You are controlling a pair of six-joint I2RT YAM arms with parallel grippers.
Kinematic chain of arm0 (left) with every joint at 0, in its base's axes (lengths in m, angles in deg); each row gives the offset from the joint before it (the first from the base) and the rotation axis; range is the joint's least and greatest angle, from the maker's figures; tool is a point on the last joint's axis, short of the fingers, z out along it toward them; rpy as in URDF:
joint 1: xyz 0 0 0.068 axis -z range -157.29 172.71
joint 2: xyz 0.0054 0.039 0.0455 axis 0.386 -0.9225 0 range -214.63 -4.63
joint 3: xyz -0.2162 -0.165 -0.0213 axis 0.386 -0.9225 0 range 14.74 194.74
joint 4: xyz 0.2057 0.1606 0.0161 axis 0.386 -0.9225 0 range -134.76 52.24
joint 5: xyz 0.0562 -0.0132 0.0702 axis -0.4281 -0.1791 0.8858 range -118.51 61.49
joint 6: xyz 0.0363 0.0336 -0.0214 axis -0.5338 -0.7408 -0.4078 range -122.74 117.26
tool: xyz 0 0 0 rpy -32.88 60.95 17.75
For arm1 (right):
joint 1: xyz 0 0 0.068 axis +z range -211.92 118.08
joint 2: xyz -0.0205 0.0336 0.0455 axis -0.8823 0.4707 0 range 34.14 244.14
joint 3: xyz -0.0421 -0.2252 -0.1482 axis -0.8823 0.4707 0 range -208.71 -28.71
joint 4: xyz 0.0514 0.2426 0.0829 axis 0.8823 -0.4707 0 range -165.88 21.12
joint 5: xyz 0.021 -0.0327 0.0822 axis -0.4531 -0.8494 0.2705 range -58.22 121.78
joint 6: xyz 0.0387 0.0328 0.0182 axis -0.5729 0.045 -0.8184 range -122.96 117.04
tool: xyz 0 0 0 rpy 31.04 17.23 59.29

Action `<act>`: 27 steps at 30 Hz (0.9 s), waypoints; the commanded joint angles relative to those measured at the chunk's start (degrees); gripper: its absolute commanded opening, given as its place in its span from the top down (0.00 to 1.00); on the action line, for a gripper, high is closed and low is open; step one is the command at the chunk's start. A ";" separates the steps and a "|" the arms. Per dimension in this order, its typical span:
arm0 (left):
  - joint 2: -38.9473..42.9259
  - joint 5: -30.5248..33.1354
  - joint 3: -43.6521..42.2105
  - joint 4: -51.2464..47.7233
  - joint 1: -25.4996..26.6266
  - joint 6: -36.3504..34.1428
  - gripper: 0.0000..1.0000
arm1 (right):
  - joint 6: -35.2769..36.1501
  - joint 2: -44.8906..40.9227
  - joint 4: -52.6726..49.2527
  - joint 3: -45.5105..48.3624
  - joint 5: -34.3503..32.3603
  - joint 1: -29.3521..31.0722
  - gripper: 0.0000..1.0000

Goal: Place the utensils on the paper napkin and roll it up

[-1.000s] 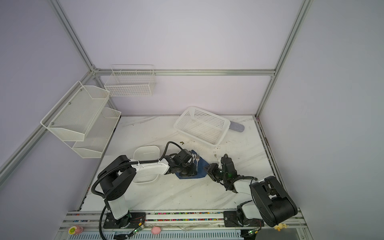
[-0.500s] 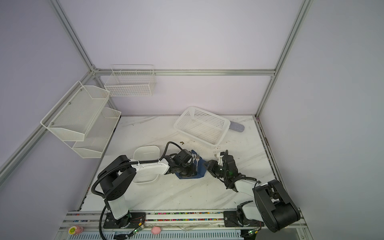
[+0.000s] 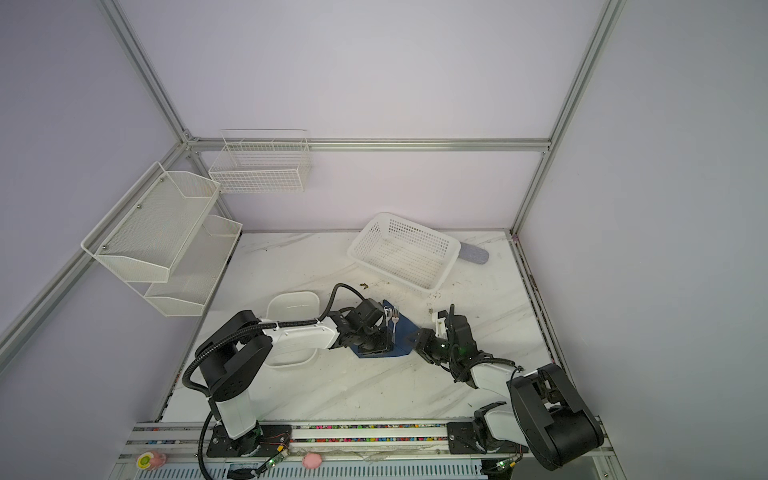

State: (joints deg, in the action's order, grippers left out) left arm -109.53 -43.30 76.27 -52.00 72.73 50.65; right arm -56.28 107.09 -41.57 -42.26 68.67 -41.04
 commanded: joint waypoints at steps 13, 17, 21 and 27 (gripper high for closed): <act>0.51 -0.08 3.77 1.22 0.08 -0.56 0.90 | -4.82 0.84 2.94 -1.61 2.10 0.13 0.49; 0.59 -0.23 3.74 1.14 0.09 -0.74 0.90 | -4.56 3.08 3.74 -5.52 0.36 0.04 0.49; 0.68 -0.21 3.51 0.98 0.09 -0.83 0.91 | -1.82 7.29 2.57 -7.96 -0.23 0.11 0.49; 1.08 -0.07 3.24 1.03 0.03 -0.74 0.91 | -0.26 6.98 1.29 -7.97 -0.01 0.08 0.51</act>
State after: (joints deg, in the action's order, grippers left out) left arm -109.53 -43.30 76.25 -52.00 72.73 50.65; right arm -58.09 114.91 -39.87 -49.93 68.89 -41.04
